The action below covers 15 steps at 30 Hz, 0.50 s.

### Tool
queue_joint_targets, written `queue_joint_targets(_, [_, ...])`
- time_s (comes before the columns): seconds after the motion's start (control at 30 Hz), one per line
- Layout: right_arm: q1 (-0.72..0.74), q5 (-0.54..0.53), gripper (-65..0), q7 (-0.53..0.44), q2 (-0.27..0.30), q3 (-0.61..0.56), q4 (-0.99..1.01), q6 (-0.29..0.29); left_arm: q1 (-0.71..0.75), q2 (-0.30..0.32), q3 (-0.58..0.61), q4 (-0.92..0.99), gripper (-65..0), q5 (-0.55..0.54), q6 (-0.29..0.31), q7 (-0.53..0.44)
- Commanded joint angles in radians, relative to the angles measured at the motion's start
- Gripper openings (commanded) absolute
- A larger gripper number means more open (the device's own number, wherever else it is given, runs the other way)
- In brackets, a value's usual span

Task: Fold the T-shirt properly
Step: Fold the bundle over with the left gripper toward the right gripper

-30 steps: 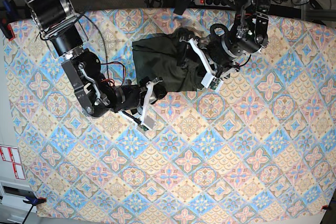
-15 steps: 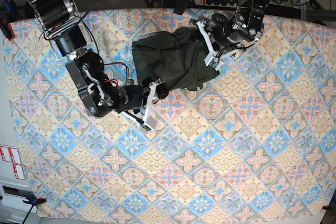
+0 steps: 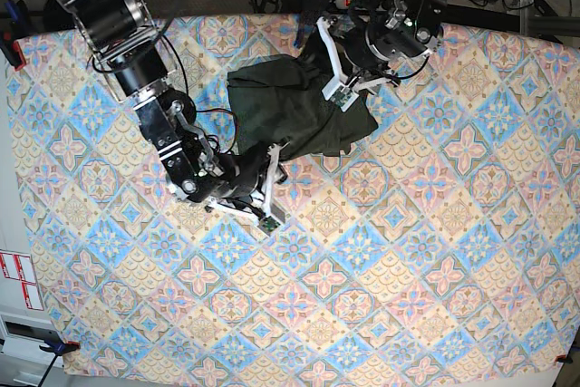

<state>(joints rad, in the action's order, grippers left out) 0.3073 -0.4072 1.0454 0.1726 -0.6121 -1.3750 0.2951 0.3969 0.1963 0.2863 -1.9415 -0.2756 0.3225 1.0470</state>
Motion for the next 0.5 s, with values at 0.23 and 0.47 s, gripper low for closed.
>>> queue_joint_targets(0.23, [0.026,0.075,-52.2,-0.050,-0.060,0.005,0.151,0.002,-0.082,-0.034,-0.002,0.166,-28.3,-0.009,0.002,-0.015])
queue_joint_targets(0.47, [0.026,0.075,-56.8,-0.063,-0.060,0.005,0.288,0.002,-0.134,-0.050,0.001,0.213,-53.6,-0.004,0.002,-0.015])
